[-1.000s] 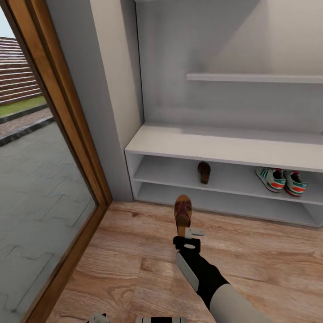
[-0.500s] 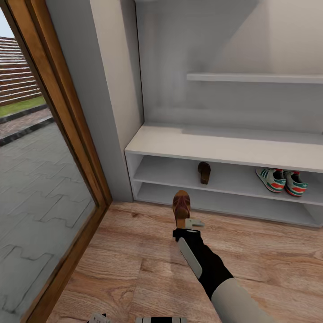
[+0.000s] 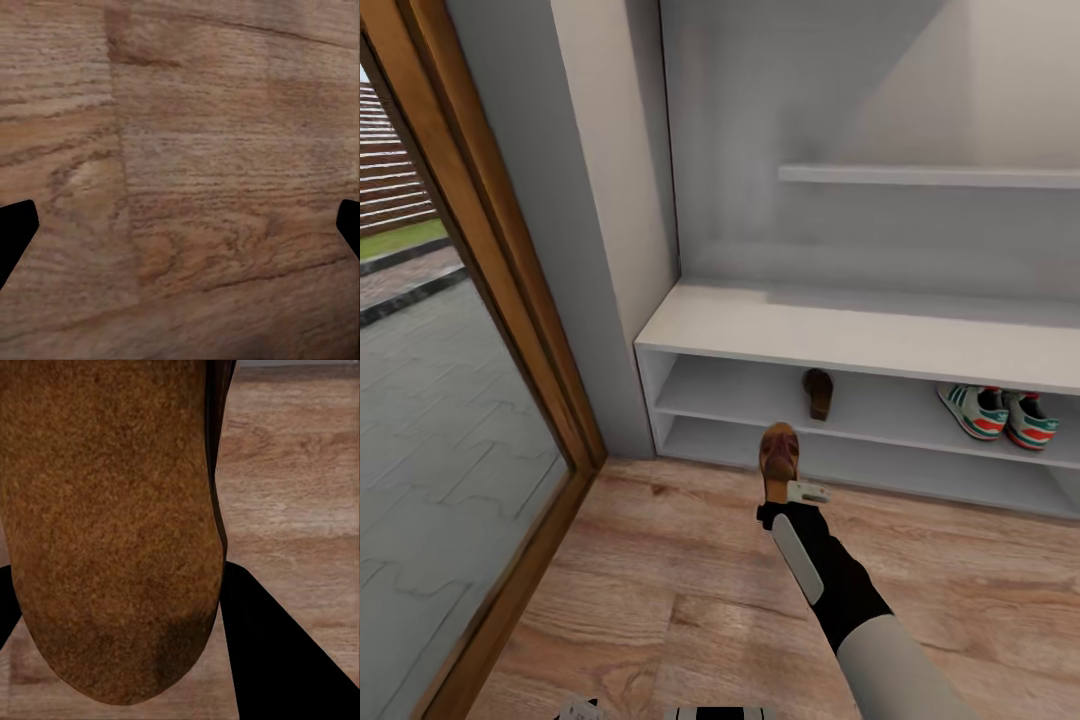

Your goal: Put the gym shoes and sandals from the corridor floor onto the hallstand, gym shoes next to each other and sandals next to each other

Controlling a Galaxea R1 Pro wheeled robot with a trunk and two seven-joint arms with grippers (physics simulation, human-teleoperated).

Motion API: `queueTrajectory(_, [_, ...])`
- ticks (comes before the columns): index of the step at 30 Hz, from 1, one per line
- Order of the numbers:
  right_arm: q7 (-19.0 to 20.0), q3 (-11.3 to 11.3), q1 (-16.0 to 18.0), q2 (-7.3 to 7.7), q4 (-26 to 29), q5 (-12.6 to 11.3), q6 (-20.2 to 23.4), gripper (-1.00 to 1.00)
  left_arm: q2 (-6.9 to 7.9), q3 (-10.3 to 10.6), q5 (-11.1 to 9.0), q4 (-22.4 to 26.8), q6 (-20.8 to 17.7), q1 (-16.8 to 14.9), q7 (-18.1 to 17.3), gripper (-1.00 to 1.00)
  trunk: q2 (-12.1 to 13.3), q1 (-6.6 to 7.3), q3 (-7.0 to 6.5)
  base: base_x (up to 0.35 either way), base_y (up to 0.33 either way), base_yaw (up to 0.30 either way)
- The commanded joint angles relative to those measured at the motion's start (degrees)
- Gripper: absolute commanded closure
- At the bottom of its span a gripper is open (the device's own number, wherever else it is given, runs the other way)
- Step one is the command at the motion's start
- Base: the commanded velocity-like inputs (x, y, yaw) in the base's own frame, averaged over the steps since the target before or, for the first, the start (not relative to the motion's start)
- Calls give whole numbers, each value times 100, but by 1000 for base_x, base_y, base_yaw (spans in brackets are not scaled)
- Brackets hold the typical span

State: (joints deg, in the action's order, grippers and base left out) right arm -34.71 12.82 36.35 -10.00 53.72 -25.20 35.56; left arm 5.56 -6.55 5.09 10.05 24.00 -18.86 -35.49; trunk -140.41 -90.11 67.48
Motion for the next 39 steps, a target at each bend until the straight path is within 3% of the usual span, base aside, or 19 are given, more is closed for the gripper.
queueTrajectory(1, [-59,7,4,0,6,-66,2,100,-1,-48,54,-3,27,-3,-19,-100,-2,-2,5,328,0,0])
queueTrajectory(9, [-54,1,4,0,-6,-67,3,100,-2,-48,54,-3,26,-3,-18,-100,-2,-2,5,324,0,0])
queueTrajectory(19, [-53,2,4,0,-34,-64,3,100,-2,-48,54,-3,26,-3,-20,-100,-2,-2,5,78,0,0])
queueTrajectory(31, [-58,2,4,0,-46,-55,3,100,-2,-48,54,-3,26,-1,-19,-100,-2,-2,5,287,-24,0])
queueTrajectory(39, [-62,5,4,0,-59,-52,3,100,-2,-48,54,-3,30,-3,-27,-100,-2,-2,5,69,-17,0])
